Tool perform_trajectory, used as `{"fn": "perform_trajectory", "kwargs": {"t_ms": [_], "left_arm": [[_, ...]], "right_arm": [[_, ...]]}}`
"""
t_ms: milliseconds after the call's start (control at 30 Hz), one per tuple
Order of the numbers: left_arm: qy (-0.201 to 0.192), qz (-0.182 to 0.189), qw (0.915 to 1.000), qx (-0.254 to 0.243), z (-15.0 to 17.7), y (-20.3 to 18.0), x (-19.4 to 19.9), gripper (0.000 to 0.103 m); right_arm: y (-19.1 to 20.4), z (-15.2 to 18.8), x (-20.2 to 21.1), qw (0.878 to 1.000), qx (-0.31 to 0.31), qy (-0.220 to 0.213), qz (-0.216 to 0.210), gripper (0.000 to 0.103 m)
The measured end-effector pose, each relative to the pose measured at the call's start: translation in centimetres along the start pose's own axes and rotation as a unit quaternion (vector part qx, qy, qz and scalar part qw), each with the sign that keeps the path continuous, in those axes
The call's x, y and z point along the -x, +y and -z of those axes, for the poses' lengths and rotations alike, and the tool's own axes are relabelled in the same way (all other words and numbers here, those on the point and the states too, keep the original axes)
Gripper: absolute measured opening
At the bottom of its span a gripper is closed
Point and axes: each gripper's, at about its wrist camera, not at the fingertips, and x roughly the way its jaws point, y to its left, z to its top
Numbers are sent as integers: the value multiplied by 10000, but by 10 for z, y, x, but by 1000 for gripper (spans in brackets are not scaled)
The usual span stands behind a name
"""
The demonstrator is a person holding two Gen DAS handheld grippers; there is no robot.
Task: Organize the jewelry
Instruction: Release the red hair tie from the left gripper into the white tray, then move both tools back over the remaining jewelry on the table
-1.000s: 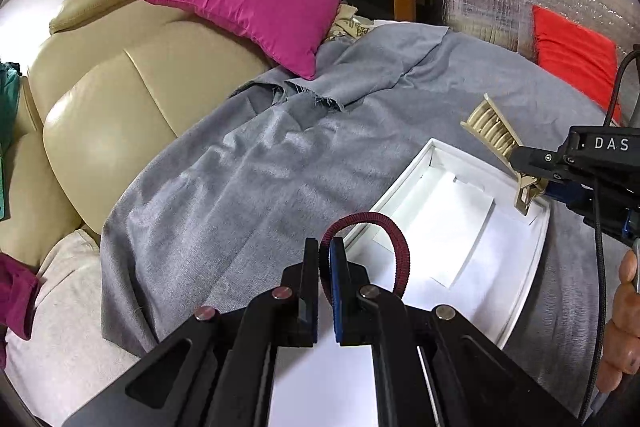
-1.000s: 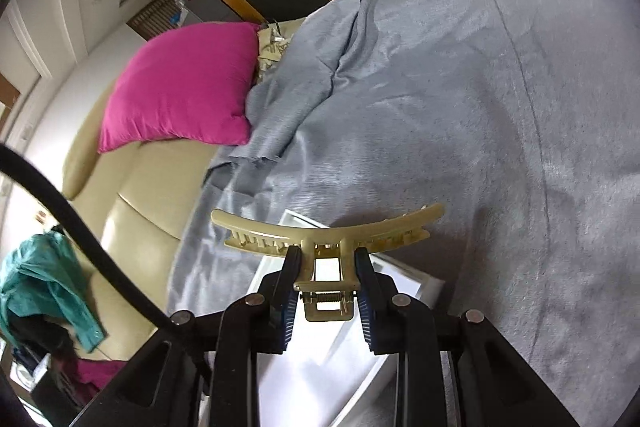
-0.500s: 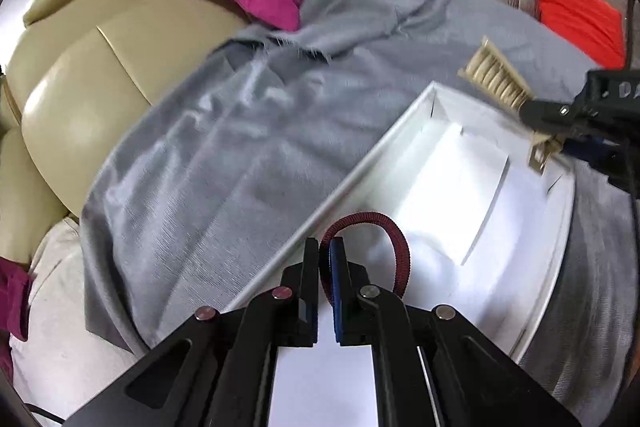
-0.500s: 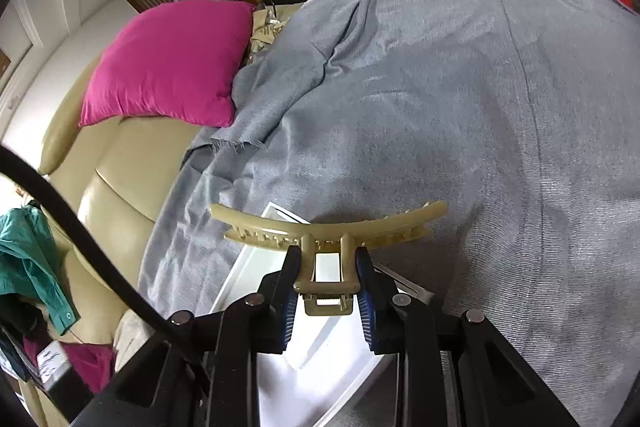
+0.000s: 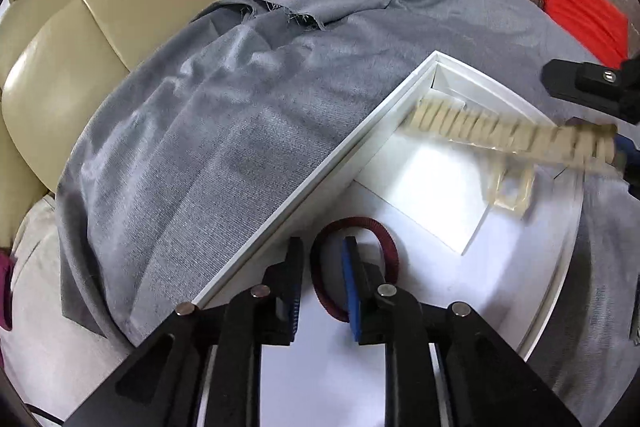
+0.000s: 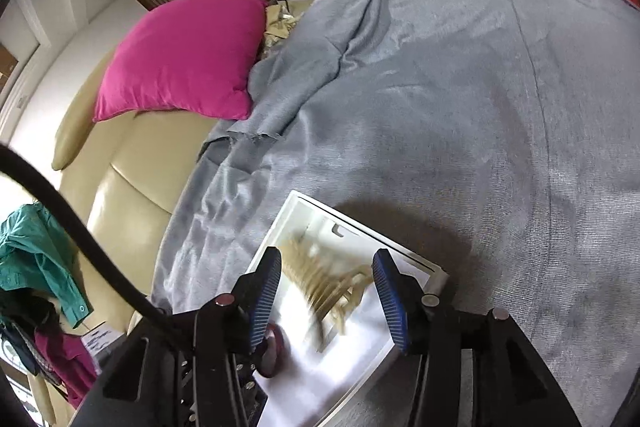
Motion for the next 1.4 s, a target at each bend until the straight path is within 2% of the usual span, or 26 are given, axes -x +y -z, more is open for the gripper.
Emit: {"fn": "perform_trajectory", "kwargs": {"t_ms": [100,267,367,533,733,1067,1400], "left_arm": [[-78,22,10000,32,0,-1,5,22],[-358,12,9994,3,-2,-7,21,38],[-777,-187,9967,-124,-1,-15,40,53],[-1519,-252,9878,-251,6,-29,81,63],[-2074,-124,9771,-464,16,-52,119,70],[-2174,261,9719,-863,30,-108,137,71],[-2141,450,9684,-1195,43,-160,143,71]], "right_arm": [[0,2,12,10000,7,-94,-11,51],[-6,12,39,9996,98,-254,86,51],[-13,23,66,9985,243,-433,223,51],[-37,44,125,9952,324,-785,488,51],[-78,69,187,9926,70,-951,758,51],[-133,99,252,9827,-266,-1258,1331,53],[-169,110,269,9787,-438,-1304,1525,55]]}}
